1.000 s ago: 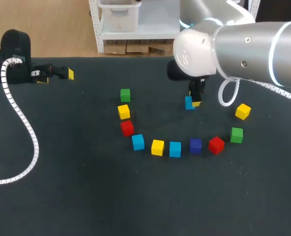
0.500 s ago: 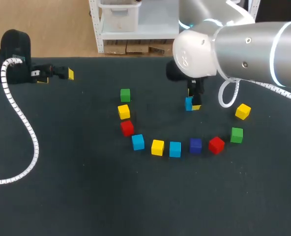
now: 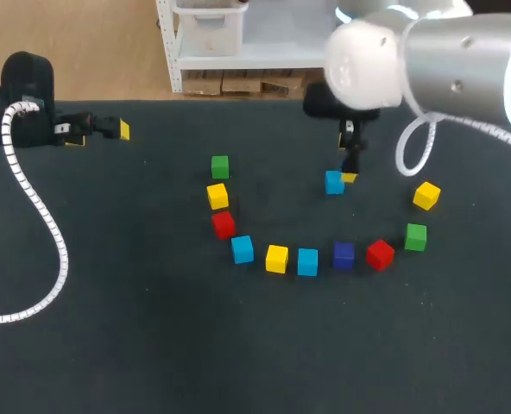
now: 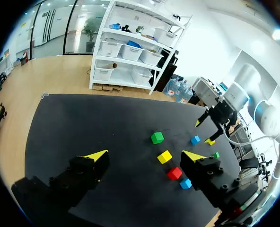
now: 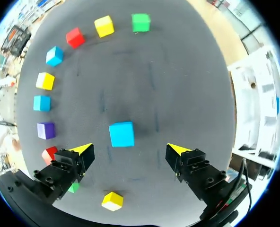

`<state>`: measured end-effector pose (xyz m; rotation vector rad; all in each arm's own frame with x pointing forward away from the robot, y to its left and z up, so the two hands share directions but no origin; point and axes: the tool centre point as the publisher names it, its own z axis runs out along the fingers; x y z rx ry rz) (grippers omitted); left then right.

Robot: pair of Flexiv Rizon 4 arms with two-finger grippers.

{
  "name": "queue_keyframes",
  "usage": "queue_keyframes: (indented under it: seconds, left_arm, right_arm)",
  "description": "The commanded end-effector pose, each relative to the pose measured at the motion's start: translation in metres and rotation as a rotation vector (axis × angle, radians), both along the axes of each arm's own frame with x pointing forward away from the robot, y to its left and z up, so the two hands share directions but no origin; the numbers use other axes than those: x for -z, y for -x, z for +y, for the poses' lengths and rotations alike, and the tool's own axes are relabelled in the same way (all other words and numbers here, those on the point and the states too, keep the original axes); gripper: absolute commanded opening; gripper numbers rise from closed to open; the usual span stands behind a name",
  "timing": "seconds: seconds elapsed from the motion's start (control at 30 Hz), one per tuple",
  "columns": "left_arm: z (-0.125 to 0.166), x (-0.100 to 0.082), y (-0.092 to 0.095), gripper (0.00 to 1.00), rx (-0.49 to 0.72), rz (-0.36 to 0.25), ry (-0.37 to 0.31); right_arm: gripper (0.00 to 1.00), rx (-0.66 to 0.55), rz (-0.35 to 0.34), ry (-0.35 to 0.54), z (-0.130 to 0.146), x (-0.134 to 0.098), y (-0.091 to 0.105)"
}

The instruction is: Place the blue cubes, place green cubes on the blue cubes, place the yellow cubes on the green cubes, then place the red cubes on the yellow cubes, and place purple cube on the red cubes.

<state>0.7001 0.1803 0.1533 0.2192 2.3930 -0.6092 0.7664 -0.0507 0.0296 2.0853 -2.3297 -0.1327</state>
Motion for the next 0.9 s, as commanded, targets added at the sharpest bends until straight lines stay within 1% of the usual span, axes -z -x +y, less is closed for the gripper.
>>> queue_keyframes:
  seconds: [0.03, 0.1, 0.17, 0.23, 0.3, 0.37, 0.43, 0.5, 0.53, 0.63, 0.67, 0.7, 0.73, 0.8, 0.87, 0.9]
  left_arm:
    - [0.003, 0.002, 0.000, 1.00, 0.010, -0.008, 0.013]
    - [0.003, 0.002, 0.000, 1.00, 0.010, -0.008, 0.013]
    - [0.003, 0.002, 0.000, 1.00, 0.010, -0.008, 0.013]
    - [0.003, 0.002, 0.000, 1.00, 0.010, -0.008, 0.013]
    - [0.003, 0.002, 0.000, 1.00, 0.010, -0.008, 0.013]
    - [0.003, 0.002, 0.000, 1.00, 0.010, -0.008, 0.013]
    - [0.003, 0.002, 0.000, 1.00, 0.010, -0.008, 0.013]
    - [0.003, 0.002, 0.000, 1.00, 0.010, -0.008, 0.013]
    - [0.003, 0.002, 0.000, 1.00, 0.010, -0.008, 0.013]
    - [0.003, 0.002, 0.000, 1.00, 0.010, -0.008, 0.013]
    - [0.003, 0.002, 0.000, 1.00, 0.010, -0.008, 0.013]
    - [0.003, 0.002, 0.000, 1.00, 0.010, -0.008, 0.013]
    - [0.003, 0.002, 0.000, 1.00, 0.010, -0.008, 0.013]
    - [0.003, 0.002, 0.000, 1.00, 0.010, -0.008, 0.013]
    - [0.003, 0.002, 0.000, 1.00, 0.010, -0.008, 0.013]
    - [0.003, 0.002, 0.000, 1.00, 0.010, -0.008, 0.013]
  right_arm:
    - [1.00, 0.059, -0.029, -0.069, -0.016, -0.014, 0.012]
    - [1.00, 0.102, -0.026, -0.120, -0.023, -0.024, 0.013]
    - [1.00, 0.152, -0.033, -0.153, -0.029, -0.032, 0.013]
    - [1.00, 0.185, -0.067, -0.177, -0.037, -0.041, 0.011]
    - [1.00, 0.267, -0.075, -0.232, -0.045, -0.051, 0.008]
    - [1.00, 0.312, -0.100, -0.248, -0.052, -0.056, 0.007]
    - [1.00, 0.388, -0.096, -0.297, -0.062, -0.063, 0.004]
    - [1.00, 0.444, -0.117, -0.331, -0.069, -0.068, 0.004]
    - [1.00, 0.471, -0.116, -0.348, -0.073, -0.070, 0.004]
    - [1.00, 0.526, -0.121, -0.410, -0.079, -0.076, 0.005]
    - [1.00, 0.529, -0.145, -0.411, -0.081, -0.077, 0.005]
    - [1.00, 0.534, -0.155, -0.433, -0.082, -0.079, 0.006]
    - [1.00, 0.553, -0.146, -0.461, -0.084, -0.082, 0.007]
    - [1.00, 0.556, -0.186, -0.480, -0.087, -0.088, 0.008]
    - [1.00, 0.577, -0.203, -0.510, -0.090, -0.096, 0.008]
    - [1.00, 0.575, -0.226, -0.503, -0.091, -0.099, 0.009]
